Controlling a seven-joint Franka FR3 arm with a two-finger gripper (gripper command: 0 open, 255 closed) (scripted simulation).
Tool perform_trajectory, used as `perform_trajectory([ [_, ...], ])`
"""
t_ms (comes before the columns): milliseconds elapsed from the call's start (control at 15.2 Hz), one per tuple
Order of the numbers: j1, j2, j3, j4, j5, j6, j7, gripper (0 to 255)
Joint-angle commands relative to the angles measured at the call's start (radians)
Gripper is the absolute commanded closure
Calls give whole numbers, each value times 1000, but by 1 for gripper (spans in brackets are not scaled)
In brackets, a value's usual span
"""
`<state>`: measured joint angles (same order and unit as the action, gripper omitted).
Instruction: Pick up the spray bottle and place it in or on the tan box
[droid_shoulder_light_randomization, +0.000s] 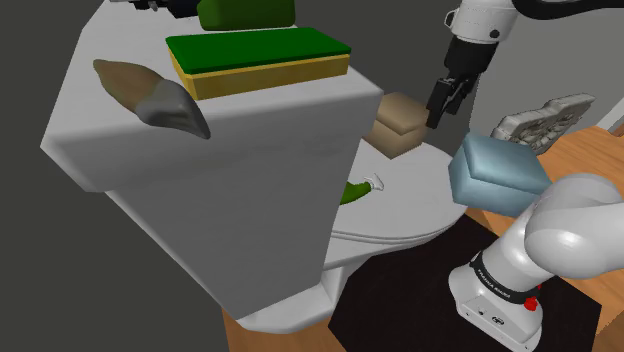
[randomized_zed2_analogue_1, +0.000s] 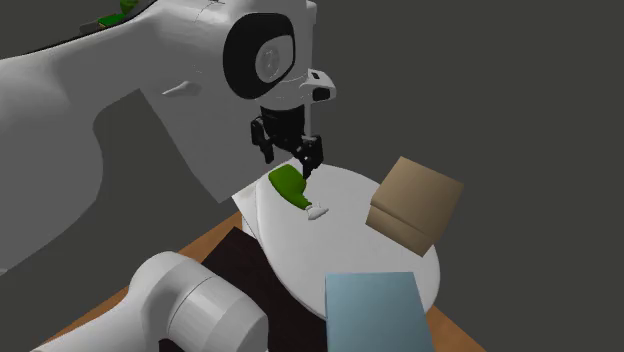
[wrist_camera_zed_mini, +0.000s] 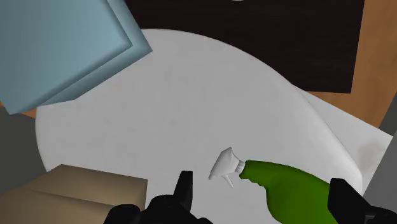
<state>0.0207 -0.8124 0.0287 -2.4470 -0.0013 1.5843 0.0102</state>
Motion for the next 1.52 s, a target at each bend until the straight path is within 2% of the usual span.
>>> perform_trajectory([
  [0,0,0,0,0,0,0,0,0],
  [396,86,104,-77,-119,-39,235,-276,0],
  [792,175,268,-147,-187,-56,477,-552,0],
  [1122,257,439,-195,-206,-43,673,-788,0],
  [1386,325,589,-222,-202,-3,819,-990,0],
  [1452,326,591,-222,-202,-2,821,-994,0],
])
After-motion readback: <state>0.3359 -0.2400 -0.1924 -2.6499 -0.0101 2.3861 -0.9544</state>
